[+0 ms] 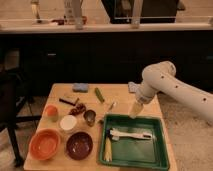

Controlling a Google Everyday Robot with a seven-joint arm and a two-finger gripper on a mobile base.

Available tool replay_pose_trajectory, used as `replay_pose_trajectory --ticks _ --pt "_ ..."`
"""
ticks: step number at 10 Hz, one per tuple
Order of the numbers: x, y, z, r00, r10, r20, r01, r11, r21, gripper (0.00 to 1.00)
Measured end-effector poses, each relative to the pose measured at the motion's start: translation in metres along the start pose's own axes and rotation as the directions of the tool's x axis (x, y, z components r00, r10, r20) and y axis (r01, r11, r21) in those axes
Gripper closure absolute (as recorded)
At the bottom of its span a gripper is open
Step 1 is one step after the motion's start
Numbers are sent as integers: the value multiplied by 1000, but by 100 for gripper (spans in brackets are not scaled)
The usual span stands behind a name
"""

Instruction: Place pepper in tray

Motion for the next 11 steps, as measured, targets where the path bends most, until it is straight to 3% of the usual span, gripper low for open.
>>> replay_pose_trajectory --ticks 2,3,4,5,6,8,11 --pt "4 -1 0 1000 21 11 -21 1000 4 20" --pt "2 -1 5 996 82 41 -82 997 0 20" --pt "-4 -1 9 981 176 76 -176 984 -8 20" --pt "-10 -2 13 959 265 105 -265 964 -18 20" --pt "-15 -3 16 942 314 120 -314 949 -25 20" --pt "-39 -5 22 926 349 146 -350 937 -22 20" --pt "-78 -12 29 878 449 167 -458 888 21 20"
